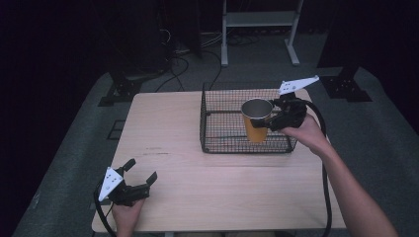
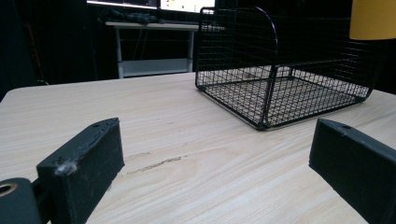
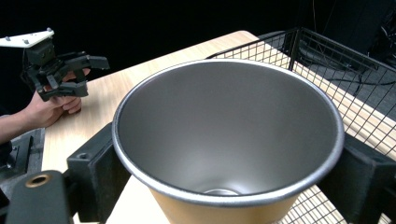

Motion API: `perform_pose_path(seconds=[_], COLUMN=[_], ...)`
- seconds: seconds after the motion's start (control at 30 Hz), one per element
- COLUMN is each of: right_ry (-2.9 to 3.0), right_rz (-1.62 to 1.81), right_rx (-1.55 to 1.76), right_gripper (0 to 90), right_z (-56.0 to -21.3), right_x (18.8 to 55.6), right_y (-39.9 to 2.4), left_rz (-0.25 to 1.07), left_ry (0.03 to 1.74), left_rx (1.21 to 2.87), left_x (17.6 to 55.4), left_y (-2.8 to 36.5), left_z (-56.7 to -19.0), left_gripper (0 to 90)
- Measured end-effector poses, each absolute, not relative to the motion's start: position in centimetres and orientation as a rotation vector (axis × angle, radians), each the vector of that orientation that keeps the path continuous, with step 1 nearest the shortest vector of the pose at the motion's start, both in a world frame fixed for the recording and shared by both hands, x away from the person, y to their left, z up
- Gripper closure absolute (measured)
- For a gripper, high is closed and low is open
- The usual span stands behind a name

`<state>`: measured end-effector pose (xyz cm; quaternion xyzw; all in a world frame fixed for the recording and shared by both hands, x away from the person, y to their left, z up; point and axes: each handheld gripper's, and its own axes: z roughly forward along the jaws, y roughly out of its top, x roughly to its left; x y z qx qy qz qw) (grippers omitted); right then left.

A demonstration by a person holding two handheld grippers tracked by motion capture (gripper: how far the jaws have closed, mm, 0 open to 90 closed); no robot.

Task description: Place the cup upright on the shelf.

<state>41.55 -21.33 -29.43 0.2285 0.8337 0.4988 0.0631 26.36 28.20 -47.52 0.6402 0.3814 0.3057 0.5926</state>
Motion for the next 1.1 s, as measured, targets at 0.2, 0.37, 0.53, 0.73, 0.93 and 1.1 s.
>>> perform_pose_path(seconds=[0.2,0.37,0.53,0.73,0.93,1.1], right_ry=[2.527,2.530,2.527,2.529,2.528,2.528], right_rz=[1.495,1.497,1.496,1.482,1.479,1.469], right_rx=[0.693,0.703,0.717,0.734,0.752,0.778], right_gripper=[12.2,12.1,12.1,12.2,12.1,12.1], right_z=[-29.4,-29.5,-29.7,-30.2,-30.5,-31.5], right_x=[42.3,43.4,44.2,45.4,46.5,47.7], right_y=[-20.8,-20.4,-20.0,-19.6,-19.3,-19.0], left_rz=[0.711,0.710,0.709,0.707,0.705,0.704], left_ry=[0.886,0.885,0.886,0.884,0.885,0.884], left_rx=[1.489,1.487,1.485,1.485,1.483,1.483], left_x=[26.4,26.4,26.4,26.4,26.4,26.4], left_y=[28.2,28.2,28.2,28.2,28.3,28.3], left_z=[-47.5,-47.5,-47.5,-47.5,-47.5,-47.5], left_gripper=[2.4,2.4,2.4,2.4,2.4,2.4])
